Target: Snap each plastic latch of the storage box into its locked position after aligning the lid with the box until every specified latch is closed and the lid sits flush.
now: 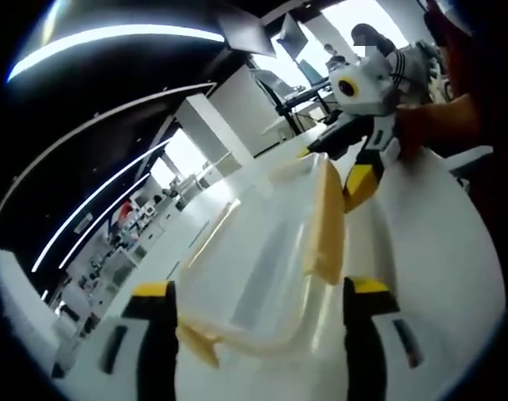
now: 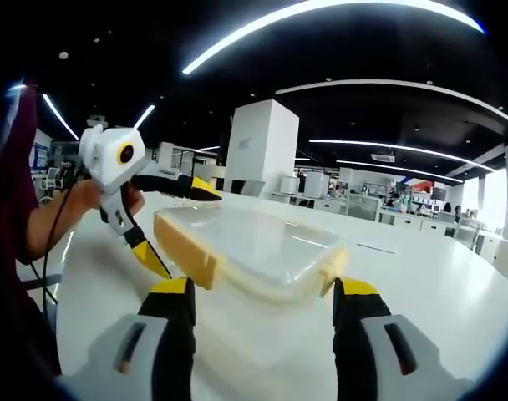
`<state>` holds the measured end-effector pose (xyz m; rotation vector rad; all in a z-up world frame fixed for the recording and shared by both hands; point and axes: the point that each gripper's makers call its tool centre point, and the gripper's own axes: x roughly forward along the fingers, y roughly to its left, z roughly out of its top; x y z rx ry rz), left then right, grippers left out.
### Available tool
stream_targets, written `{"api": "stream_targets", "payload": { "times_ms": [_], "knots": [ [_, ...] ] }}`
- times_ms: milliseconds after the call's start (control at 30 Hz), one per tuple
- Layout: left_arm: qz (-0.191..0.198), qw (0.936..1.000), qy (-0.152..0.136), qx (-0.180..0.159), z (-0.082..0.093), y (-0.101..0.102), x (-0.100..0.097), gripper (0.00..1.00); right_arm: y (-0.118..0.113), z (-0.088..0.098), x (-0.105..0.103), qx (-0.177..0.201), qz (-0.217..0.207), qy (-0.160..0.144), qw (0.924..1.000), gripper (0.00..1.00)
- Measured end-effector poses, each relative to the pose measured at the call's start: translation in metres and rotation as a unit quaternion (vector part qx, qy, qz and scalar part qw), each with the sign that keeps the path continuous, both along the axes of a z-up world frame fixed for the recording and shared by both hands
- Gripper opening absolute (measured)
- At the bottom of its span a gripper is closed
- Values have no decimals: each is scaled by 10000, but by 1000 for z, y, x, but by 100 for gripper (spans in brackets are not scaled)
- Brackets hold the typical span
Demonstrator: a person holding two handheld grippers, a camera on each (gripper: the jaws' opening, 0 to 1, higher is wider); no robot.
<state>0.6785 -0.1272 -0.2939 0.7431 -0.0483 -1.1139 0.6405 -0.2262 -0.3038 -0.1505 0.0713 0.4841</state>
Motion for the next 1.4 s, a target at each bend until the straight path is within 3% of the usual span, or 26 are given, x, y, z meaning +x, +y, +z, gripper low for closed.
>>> {"api": "stream_targets", "payload": {
  "times_ms": [400,800,1100,1400],
  "knots": [
    [233,9993,83,-283,6,12,4,88,0,0,1,-10,0,-5,10000,67],
    [476,9952,430,-744,12,26,7,86,0,0,0,-6,7,-4,10000,67],
    [496,9925,784,-794,3,28,1,71,0,0,1,-3,10,-3,10000,67],
    [636,9918,802,-767,-2,33,0,68,0,0,2,-8,13,-6,10000,67]
  ]
}}
